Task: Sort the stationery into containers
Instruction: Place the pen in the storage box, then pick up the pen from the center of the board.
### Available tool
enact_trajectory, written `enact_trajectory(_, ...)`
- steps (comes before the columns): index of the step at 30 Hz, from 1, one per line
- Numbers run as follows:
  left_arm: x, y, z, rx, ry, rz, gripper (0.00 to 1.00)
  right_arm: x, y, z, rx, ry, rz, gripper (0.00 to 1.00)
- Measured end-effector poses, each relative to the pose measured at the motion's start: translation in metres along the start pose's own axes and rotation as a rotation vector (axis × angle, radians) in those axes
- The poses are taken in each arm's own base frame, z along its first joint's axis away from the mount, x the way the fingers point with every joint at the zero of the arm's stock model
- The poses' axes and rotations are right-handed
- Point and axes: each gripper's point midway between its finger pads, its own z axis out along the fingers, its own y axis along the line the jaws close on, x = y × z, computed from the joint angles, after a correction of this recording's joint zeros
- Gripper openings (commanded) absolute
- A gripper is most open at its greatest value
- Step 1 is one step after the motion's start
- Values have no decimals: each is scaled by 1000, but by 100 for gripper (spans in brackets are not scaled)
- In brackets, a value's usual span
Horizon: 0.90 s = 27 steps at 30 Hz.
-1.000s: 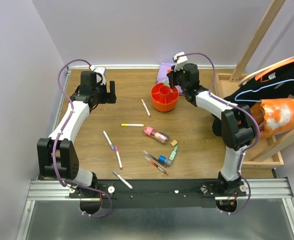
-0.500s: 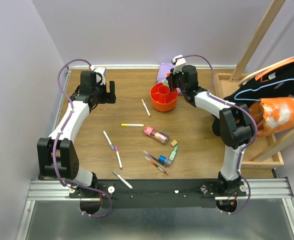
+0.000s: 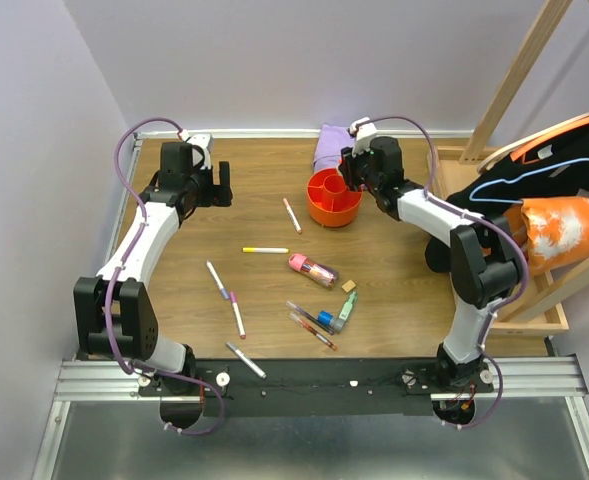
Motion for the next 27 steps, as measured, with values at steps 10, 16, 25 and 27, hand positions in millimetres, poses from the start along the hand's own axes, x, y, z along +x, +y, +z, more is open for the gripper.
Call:
enact_trajectory(10, -1, -1, -6, 2, -18, 1, 99, -29, -1, -25, 3, -35, 2, 55)
enact_trajectory(16, 2, -4, -9, 8, -24, 7, 99, -44, 0, -45, -6, -37, 9, 55)
enact_trajectory(25, 3, -15, -28, 39, -35, 40, 99, -55, 30, -108, -177, 24, -19, 67)
enact_trajectory(27, 6, -20, -29, 49, -26, 49, 99, -43, 31, -117, -163, 89, 57, 81)
